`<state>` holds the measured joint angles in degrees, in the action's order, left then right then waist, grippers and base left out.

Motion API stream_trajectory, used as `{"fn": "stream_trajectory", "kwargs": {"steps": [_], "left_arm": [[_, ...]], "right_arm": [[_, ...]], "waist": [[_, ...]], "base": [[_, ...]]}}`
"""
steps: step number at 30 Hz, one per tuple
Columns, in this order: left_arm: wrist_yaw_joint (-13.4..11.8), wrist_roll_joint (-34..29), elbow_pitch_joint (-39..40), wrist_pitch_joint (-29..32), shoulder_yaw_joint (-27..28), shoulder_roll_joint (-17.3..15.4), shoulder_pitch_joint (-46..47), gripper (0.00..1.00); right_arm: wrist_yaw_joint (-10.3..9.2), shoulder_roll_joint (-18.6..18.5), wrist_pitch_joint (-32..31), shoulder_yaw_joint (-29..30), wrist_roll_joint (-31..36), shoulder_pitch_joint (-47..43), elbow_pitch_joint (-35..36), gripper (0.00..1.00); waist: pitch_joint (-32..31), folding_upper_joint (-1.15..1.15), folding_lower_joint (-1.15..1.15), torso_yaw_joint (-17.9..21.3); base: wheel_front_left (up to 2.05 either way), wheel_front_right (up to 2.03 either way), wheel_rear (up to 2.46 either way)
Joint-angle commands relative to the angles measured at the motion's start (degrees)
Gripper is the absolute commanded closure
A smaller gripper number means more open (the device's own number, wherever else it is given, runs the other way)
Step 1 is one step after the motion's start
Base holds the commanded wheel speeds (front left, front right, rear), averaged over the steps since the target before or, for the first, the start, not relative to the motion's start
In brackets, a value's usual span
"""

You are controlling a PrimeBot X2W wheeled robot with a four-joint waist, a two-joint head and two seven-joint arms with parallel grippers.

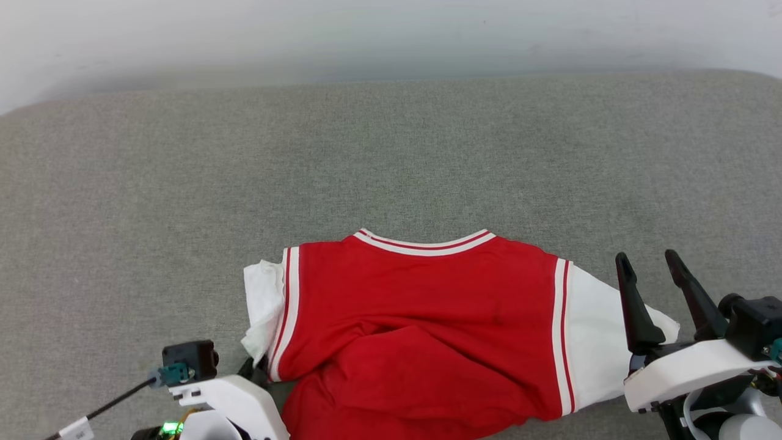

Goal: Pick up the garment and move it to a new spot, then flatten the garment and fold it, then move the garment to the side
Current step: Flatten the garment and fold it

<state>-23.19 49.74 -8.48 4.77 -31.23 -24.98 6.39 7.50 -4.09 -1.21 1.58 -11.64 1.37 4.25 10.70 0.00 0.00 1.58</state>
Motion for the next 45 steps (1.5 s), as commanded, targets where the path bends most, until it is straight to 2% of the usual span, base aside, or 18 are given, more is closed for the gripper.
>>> {"fn": "stream_trajectory", "kwargs": {"steps": [1, 5, 14, 15, 20, 24, 25, 32, 36, 37, 38, 39, 45], "left_arm": [[0.0, 0.2, -0.8, 0.0, -0.4, 0.0, -1.6, 0.00], [-1.3, -2.8, 0.1, -5.3, 0.8, -0.4, -0.6, 0.00], [-0.8, -11.4, 3.5, -11.6, -1.9, -2.7, 4.4, 0.00], [-0.7, -13.7, 4.7, -12.8, -3.0, -3.0, 5.9, 0.00], [-1.0, -15.3, 6.7, -14.9, -3.2, -2.5, 7.4, 0.00], [-1.2, -15.9, 8.1, -16.0, -3.1, -1.8, 8.2, 0.00], [-1.2, -16.0, 8.7, -16.5, -3.0, -1.2, 9.1, 0.00], [-0.6, -16.1, 8.6, -17.5, -2.9, 0.0, 10.8, 0.00], [-0.1, -15.6, 7.8, -17.8, -2.7, 0.3, 11.0, 0.00], [0.0, -15.5, 7.6, -17.9, -2.6, 0.3, 11.0, 0.00], [0.2, -15.3, 7.5, -17.9, -2.5, 0.3, 11.0, 0.00], [0.3, -15.3, 7.2, -18.0, -2.4, 0.2, 10.9, 0.00], [1.4, -12.9, 5.4, -15.6, -1.2, -1.8, 10.7, 0.00]], "right_arm": [[-0.02, -0.3, -0.1, 0.1, -0.1, -0.5, 0.1, 0.00], [-0.02, -0.4, -0.8, 0.5, -0.2, -1.6, 0.1, 0.00], [-0.02, -0.6, -5.2, 4.1, -1.5, -4.1, -1.0, 0.00], [-0.02, -1.1, -8.6, 6.1, -2.6, -4.7, -2.4, 0.00], [-0.02, -4.3, -16.7, 9.3, -6.8, -4.2, -7.1, 0.00], [-0.02, -7.6, -24.7, 9.7, -10.9, -1.8, -11.3, 0.00], [-0.02, -9.7, -29.3, 8.8, -13.6, 0.7, -13.4, 0.00], [-0.02, -12.9, -35.9, 5.4, -17.6, 6.7, -18.9, 0.00], [-0.03, -12.8, -38.8, 2.6, -19.8, 7.3, -24.4, 0.00], [-0.03, -12.5, -39.5, 1.9, -20.6, 7.3, -25.5, 0.53], [-0.01, -12.4, -39.9, 1.1, -21.2, 7.2, -26.2, 0.84], [-0.01, -12.3, -40.1, 0.5, -21.8, 7.2, -26.6, 1.00], [-0.02, -15.3, -34.7, -0.6, -22.1, 8.7, -24.7, 1.00]], "waist": [[-0.4, 0.00, 0.00, 0.1], [-2.3, 0.00, 0.00, 0.3], [-5.9, 0.00, 0.00, 0.8], [-6.3, 0.00, 0.00, 1.0], [-5.2, 0.00, 0.00, 0.4], [-3.5, 0.00, 0.00, -0.9], [-1.6, 0.00, 0.00, -2.3], [2.3, 0.00, 0.00, -4.9], [3.4, 0.00, 0.00, -5.9], [3.5, 0.00, 0.00, -6.0], [3.5, 0.00, 0.00, -6.0], [3.6, 0.00, 0.00, -6.0], [2.0, 0.00, 0.00, -4.4]], "base": [[0.00, 0.00, 0.00], [0.00, 0.00, 0.00], [0.00, 0.00, 0.00], [0.00, 0.00, 0.00], [0.00, 0.00, 0.00], [0.00, 0.00, 0.00], [0.00, 0.00, 0.00], [0.00, 0.00, 0.00], [0.00, 0.00, 0.00], [0.00, 0.00, 0.00], [0.00, 0.00, 0.00], [0.00, 0.00, 0.00], [0.00, 0.00, 0.00]]}}
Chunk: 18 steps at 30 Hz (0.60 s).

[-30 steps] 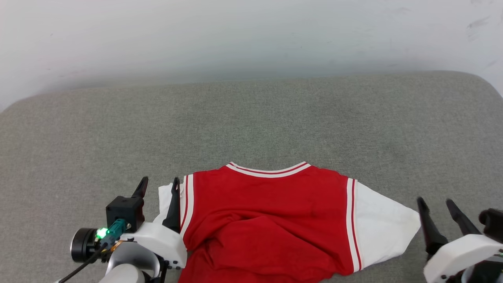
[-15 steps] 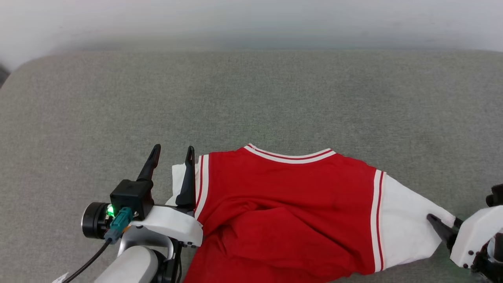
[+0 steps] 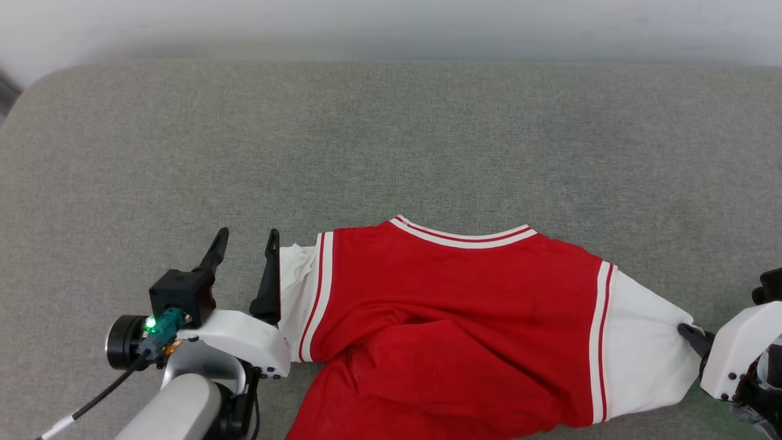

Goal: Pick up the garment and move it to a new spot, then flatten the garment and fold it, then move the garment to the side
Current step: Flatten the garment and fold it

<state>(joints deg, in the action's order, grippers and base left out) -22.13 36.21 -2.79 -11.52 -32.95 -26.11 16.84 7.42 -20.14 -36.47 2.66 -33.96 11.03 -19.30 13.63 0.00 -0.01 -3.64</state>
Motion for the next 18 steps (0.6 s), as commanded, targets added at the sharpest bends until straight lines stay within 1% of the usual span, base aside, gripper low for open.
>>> {"fn": "stream_trajectory", "kwargs": {"steps": [1, 2, 3, 6, 8, 12, 15, 18], "left_arm": [[0.8, 1.1, -0.8, 1.9, 0.6, -1.4, 0.6, 0.00], [1.5, 1.8, -1.0, 3.0, 0.8, -2.0, 1.3, 0.00], [1.5, 1.8, -1.0, 3.0, 0.8, -2.0, 1.3, 0.00], [4.2, 3.9, -2.3, 8.4, 0.5, -4.4, 3.2, 0.00], [6.7, 5.6, -3.5, 13.4, -0.3, -6.1, 4.8, 0.00], [10.9, 9.0, -6.1, 24.5, -2.2, -9.1, 8.3, 0.00], [13.5, 11.7, -9.4, 31.8, -3.5, -10.4, 9.6, 0.00], [15.5, 14.0, -12.5, 36.5, -4.3, -10.6, 10.8, 0.00]], "right_arm": [[0.07, 0.1, 2.0, -1.7, 0.6, -0.7, -0.3, 1.00], [0.06, -0.3, 3.1, -1.5, 0.8, -0.5, 0.4, 1.00], [0.06, -0.3, 3.1, -1.5, 0.8, -0.5, 0.4, 1.00], [0.06, -1.2, 5.4, -1.5, 1.9, -0.3, 2.8, 1.00], [0.06, -1.2, 5.9, -1.7, 2.7, -0.3, 4.4, 1.00], [0.05, -0.2, 6.3, -2.4, 3.8, -0.1, 7.5, 1.00], [0.06, 0.6, 6.2, -3.2, 4.1, 0.2, 8.9, 1.00], [0.06, 1.4, 6.6, -3.9, 4.1, 0.2, 9.4, 1.00]], "waist": [[-1.3, 0.00, 0.01, 1.1], [-1.7, 0.00, 0.01, 1.4], [-1.7, 0.00, 0.01, 1.4], [-2.6, 0.00, 0.01, 2.6], [-2.8, 0.00, 0.01, 3.6], [-2.3, 0.00, 0.01, 5.7], [-1.4, 0.00, 0.01, 7.2], [-0.6, 0.00, 0.01, 8.6]], "base": [[0.00, 0.00, 0.00], [0.00, 0.00, 0.00], [0.00, 0.00, 0.00], [0.00, 0.00, 0.00], [0.00, 0.00, 0.00], [0.00, 0.00, 0.00], [0.00, 0.00, 0.00], [0.00, 0.00, 0.00]]}}
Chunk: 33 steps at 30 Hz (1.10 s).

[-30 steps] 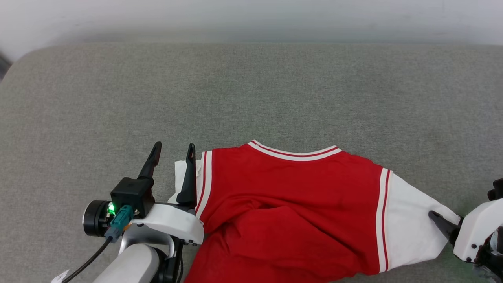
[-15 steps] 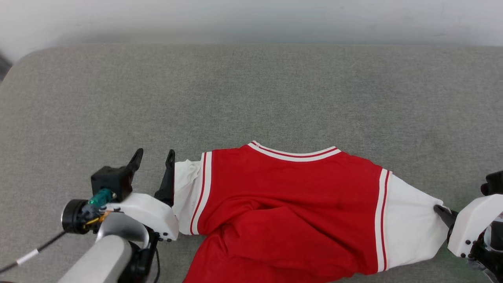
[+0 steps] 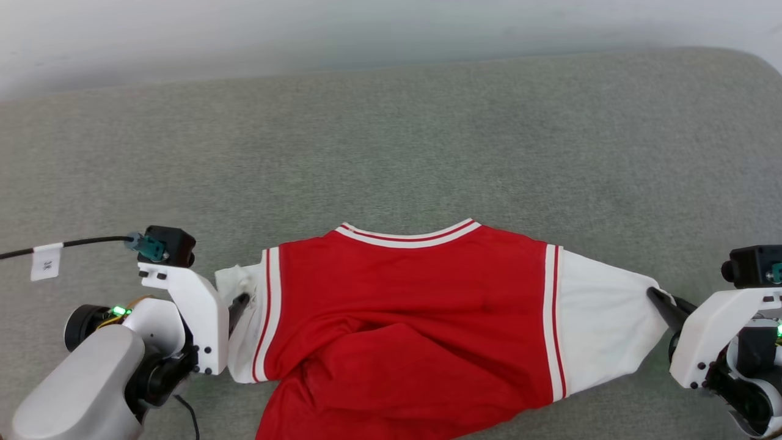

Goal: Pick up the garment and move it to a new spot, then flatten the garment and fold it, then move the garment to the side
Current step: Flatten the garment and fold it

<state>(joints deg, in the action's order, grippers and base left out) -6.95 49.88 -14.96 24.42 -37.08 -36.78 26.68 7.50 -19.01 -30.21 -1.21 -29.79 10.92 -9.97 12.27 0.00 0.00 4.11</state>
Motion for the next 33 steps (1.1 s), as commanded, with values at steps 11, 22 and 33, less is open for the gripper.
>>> {"fn": "stream_trajectory", "kwargs": {"steps": [11, 22, 33], "left_arm": [[4.2, 6.4, -10.5, 15.5, -5.2, 3.6, 0.5, 1.00], [1.2, 1.0, -12.4, 4.2, -1.6, 4.5, 9.2, 1.00], [-1.1, -4.5, -16.8, -7.6, 0.9, 8.0, 21.1, 1.00]], "right_arm": [[-0.02, 1.5, 1.9, -1.8, -0.1, 1.3, -1.0, 1.00], [-0.03, -1.3, 5.3, -3.2, 2.0, 5.3, -2.3, 1.00], [-0.03, -3.1, 8.9, -4.5, 2.5, 20.1, -10.8, 1.00]], "waist": [[2.0, 0.00, 0.00, 3.3], [-1.6, 0.00, 0.00, 2.6], [-6.1, 0.00, 0.00, 0.8]], "base": [[0.00, 0.00, 0.00], [0.00, 0.00, 0.00], [0.00, 0.00, 0.00]]}}
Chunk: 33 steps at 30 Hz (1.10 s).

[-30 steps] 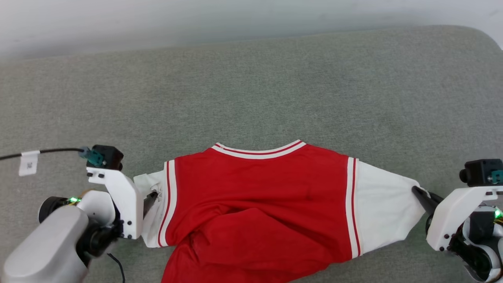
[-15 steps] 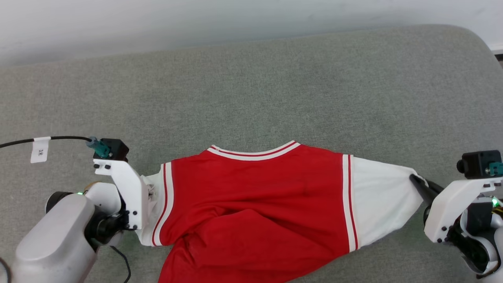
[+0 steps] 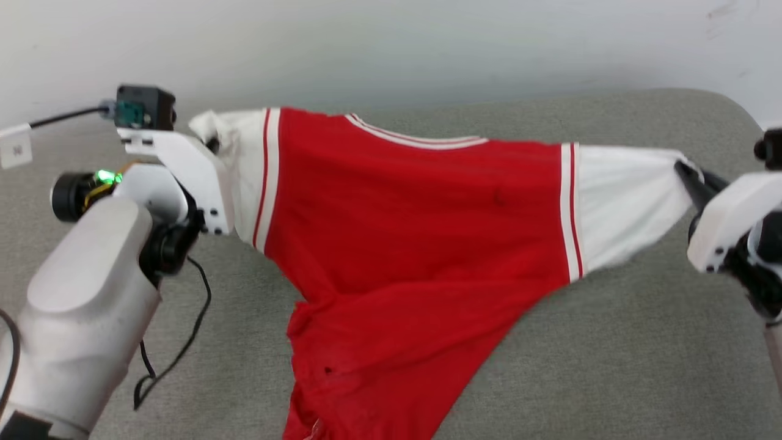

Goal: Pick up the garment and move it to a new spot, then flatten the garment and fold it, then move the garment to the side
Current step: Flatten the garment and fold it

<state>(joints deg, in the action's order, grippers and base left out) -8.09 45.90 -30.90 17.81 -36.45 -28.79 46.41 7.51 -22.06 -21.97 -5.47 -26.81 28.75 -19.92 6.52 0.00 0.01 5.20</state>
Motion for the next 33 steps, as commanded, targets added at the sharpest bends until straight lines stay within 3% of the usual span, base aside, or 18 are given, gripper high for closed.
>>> {"fn": "stream_trajectory", "kwargs": {"steps": [1, 11, 25, 33], "left_arm": [[0.3, -1.0, -1.7, -1.8, 0.4, 0.4, 2.6, 1.00], [1.5, -3.4, -10.5, -7.7, 2.0, 3.5, 18.0, 1.00], [1.4, -9.8, -14.2, -19.9, 4.6, 1.3, 45.2, 1.00], [2.1, -11.0, -15.0, -24.1, 5.2, 1.1, 52.1, 1.00]], "right_arm": [[-0.04, 0.0, 1.0, -0.8, -0.4, 3.8, -1.7, 1.00], [-0.05, -0.3, 5.6, -6.3, -0.6, 23.9, -10.2, 1.00], [-0.05, -1.6, 17.5, -10.5, 1.4, 53.8, -17.0, 1.00], [-0.05, -2.1, 21.6, -12.8, 0.9, 63.1, -19.8, 1.00]], "waist": [[-0.5, 0.00, -0.01, -0.3], [4.2, 0.00, -0.01, 0.3], [17.9, 0.00, -0.01, 2.3], [22.9, 0.00, -0.01, 3.2]], "base": [[0.00, 0.00, 0.00], [0.00, 0.00, 0.00], [0.00, 0.00, 0.00], [0.00, 0.00, 0.00]]}}
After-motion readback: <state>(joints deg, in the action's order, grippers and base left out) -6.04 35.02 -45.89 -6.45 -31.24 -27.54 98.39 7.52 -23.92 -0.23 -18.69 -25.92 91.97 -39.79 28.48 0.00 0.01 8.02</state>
